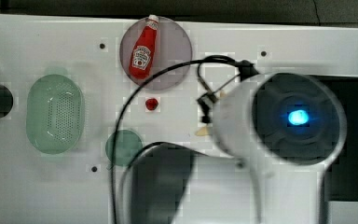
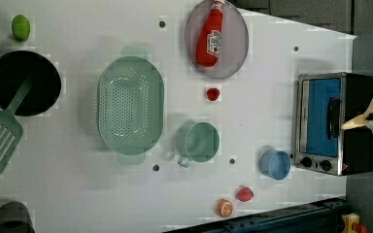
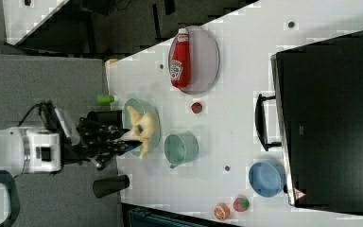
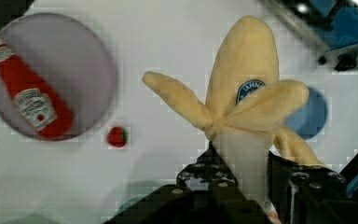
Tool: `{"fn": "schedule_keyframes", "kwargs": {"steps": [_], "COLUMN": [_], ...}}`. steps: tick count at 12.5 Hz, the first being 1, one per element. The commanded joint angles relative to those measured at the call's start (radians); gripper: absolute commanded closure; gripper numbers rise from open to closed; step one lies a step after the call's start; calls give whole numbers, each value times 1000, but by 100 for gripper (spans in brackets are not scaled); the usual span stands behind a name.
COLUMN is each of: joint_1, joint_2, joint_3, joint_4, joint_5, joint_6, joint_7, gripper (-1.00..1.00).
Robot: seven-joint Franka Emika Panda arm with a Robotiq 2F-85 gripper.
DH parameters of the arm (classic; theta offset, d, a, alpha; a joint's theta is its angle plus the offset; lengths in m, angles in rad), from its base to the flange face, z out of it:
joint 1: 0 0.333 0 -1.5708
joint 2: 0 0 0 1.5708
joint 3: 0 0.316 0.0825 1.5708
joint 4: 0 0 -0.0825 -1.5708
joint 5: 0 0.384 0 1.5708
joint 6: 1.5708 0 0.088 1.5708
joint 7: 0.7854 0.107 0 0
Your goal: Pick banana from table and place on oven.
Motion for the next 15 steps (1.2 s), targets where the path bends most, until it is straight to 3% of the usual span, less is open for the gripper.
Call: {"fn": "schedule_keyframes", "kwargs": {"steps": [1,7,11,12,15], "joint_1": [-39,-53,-61,-67,-80], "joint_2": [79,247,357,376,401], "joint_3": [-125,-405,-516,-524,-526], "joint_4": [70,96,95,95,91], "joint_5": [3,3,9,22,52], "joint_6": [28,213,294,313,351], "joint_7": [-252,-645,-790,-810,-835], "gripper": [50,50,50,43,-21]}}
